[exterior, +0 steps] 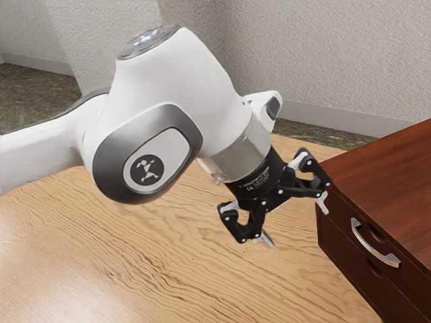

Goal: Pull the drawer handle with one arm to open the drawer

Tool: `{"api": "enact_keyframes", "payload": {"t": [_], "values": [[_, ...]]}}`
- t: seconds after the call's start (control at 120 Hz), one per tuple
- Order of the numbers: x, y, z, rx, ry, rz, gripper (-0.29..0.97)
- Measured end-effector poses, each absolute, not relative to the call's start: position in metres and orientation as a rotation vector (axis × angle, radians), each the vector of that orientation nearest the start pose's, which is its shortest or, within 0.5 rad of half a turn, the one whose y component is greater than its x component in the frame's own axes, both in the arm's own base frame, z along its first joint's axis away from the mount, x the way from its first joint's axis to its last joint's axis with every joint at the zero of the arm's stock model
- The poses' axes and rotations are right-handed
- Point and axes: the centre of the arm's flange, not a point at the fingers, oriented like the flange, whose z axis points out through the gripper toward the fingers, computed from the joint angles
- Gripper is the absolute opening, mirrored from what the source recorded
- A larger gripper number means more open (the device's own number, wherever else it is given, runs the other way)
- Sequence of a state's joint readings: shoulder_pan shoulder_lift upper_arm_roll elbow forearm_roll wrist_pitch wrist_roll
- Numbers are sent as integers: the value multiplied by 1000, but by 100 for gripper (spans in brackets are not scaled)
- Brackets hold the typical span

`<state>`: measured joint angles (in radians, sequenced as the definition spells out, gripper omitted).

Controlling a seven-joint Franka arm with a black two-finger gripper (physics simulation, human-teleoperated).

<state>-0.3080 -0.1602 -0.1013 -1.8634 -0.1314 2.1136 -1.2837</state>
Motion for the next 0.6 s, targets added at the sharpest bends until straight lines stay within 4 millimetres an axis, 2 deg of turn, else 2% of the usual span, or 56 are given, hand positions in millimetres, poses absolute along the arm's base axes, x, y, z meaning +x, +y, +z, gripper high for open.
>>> {"api": "enact_keyframes", "payload": {"t": [0.242, 0.425, 0.6], "values": [[498, -238, 608, -3158, -1603, -396, 65], [508, -247, 592, -3155, -1632, -396, 65], [509, -254, 585, -3161, -1644, -403, 64]]}}
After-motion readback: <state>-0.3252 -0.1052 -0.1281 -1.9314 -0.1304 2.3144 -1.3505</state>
